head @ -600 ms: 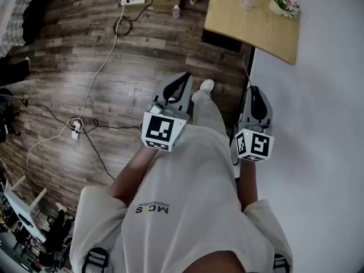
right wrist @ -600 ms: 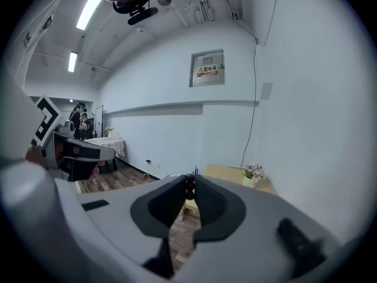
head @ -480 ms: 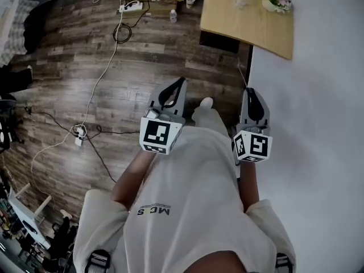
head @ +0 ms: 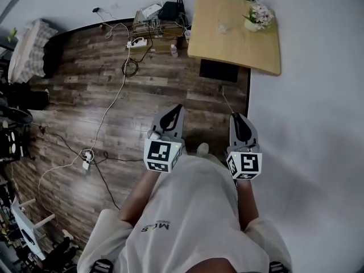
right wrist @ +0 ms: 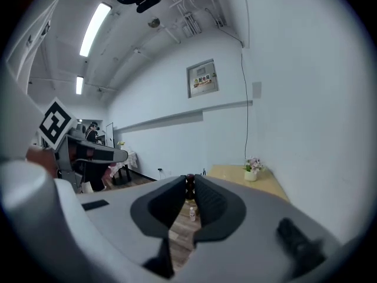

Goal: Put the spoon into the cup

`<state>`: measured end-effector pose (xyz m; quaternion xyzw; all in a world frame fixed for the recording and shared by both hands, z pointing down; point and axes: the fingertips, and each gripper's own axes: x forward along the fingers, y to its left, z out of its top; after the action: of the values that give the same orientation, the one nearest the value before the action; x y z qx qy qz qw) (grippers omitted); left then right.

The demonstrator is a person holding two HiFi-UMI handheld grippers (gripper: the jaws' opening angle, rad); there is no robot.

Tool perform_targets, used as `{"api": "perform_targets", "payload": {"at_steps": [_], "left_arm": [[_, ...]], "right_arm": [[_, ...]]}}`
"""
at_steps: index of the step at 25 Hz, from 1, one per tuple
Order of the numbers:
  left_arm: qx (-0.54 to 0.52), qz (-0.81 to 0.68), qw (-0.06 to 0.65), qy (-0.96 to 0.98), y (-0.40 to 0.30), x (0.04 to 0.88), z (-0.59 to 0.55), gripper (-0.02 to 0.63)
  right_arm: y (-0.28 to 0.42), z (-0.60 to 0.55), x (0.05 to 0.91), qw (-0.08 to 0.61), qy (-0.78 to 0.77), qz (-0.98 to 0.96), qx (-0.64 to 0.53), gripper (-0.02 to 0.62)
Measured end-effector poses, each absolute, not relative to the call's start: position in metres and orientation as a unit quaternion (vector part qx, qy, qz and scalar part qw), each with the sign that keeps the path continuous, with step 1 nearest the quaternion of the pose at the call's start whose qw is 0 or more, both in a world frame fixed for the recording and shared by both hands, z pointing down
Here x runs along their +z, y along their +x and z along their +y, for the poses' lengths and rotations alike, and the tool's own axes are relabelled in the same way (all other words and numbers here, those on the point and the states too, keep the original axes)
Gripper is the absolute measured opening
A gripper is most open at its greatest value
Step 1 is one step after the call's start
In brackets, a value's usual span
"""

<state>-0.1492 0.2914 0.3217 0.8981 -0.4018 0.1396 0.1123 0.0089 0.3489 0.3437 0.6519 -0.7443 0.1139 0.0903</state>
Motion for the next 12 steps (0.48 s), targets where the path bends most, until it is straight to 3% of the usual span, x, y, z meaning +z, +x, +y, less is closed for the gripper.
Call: {"api": "perform_targets", "payload": {"at_steps": [12], "left_arm": [[0.15, -0.401, 0.104, 0.898, -0.085, 0.307, 0.318, 0.011]], "right_arm": [[0.063, 0.365, 0.327, 0.061, 0.647, -0.752, 0.11, 0.06]]}}
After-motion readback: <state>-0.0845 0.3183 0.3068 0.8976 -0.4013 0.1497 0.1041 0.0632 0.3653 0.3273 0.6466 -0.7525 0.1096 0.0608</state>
